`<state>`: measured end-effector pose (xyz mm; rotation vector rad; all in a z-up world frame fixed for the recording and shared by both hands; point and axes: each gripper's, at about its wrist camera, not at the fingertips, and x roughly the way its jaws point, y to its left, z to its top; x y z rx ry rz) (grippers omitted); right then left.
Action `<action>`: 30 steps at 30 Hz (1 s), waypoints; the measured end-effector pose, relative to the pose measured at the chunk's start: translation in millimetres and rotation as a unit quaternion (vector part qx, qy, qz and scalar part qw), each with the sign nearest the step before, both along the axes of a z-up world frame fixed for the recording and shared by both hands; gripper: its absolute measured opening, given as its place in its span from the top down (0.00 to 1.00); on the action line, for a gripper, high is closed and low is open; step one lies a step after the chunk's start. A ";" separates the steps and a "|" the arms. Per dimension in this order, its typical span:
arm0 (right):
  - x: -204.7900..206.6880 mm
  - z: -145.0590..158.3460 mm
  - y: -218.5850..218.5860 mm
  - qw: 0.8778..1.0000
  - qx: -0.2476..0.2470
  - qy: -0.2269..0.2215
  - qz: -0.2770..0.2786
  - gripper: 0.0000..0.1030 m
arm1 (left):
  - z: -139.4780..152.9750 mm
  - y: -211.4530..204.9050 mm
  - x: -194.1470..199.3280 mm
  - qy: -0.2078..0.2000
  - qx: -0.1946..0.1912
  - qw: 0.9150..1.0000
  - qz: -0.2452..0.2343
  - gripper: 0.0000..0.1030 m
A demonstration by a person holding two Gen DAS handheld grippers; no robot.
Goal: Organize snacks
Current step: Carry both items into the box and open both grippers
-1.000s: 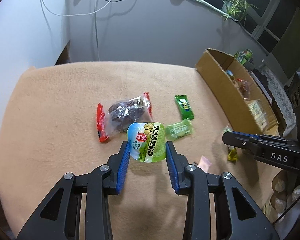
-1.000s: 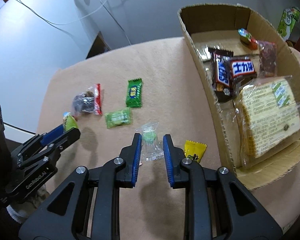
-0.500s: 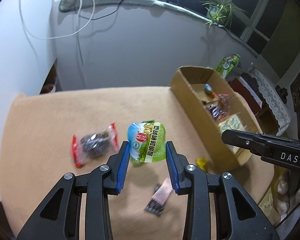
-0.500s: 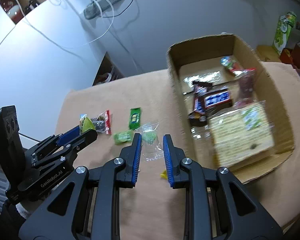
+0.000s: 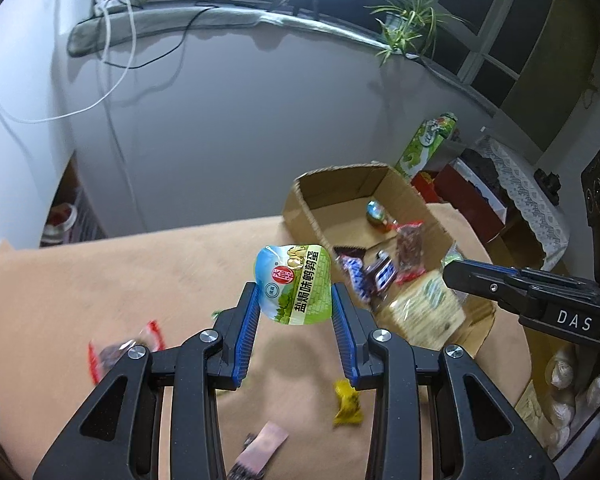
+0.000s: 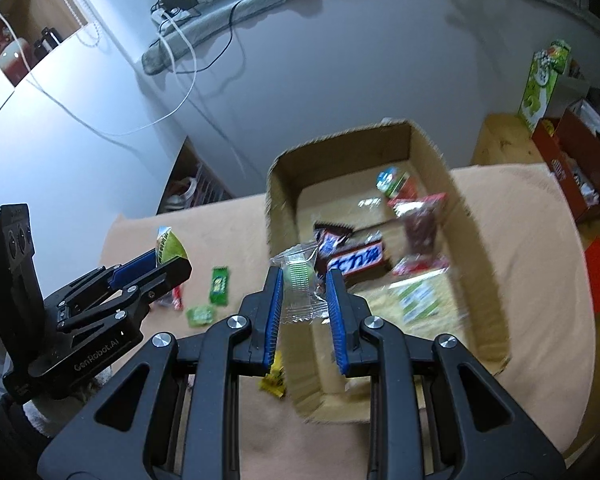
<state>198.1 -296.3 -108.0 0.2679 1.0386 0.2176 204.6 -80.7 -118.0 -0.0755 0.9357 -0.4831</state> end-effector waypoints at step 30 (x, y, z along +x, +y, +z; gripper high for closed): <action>83.5 -28.7 -46.0 0.999 -0.047 0.020 -0.019 0.53 | -21.9 -78.9 53.2 0.033 0.012 0.999 -0.030 0.60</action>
